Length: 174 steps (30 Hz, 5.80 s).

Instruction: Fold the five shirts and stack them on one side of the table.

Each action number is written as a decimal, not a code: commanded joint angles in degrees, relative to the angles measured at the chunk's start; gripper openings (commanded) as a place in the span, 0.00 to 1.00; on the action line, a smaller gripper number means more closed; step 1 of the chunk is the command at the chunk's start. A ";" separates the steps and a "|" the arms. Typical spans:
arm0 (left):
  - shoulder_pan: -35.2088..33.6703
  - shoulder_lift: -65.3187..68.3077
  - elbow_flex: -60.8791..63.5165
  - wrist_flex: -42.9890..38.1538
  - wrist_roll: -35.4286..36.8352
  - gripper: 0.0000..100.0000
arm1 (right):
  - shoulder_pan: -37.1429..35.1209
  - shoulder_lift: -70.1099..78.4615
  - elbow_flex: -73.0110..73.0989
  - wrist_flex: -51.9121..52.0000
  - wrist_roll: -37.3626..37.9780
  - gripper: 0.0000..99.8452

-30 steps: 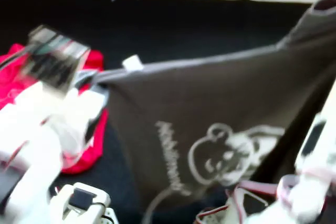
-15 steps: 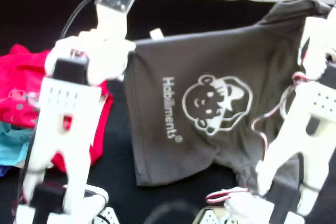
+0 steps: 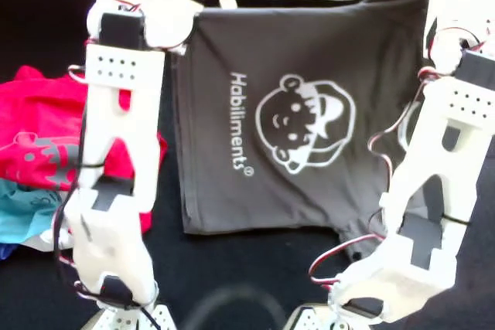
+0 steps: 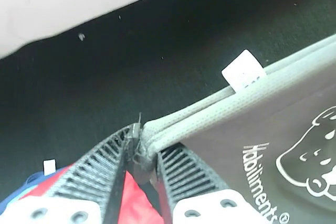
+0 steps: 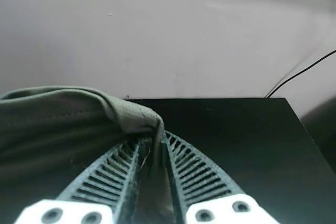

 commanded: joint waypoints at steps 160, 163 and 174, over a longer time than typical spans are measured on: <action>2.42 43.47 -31.25 21.54 7.82 0.01 | 2.77 37.05 -38.20 45.49 -0.62 0.01; 3.82 35.91 -21.76 21.54 9.41 0.01 | 2.59 37.23 -46.29 52.79 -0.44 0.01; 7.25 -0.57 43.30 10.55 11.25 0.01 | 5.67 31.96 -50.77 55.34 -0.44 0.01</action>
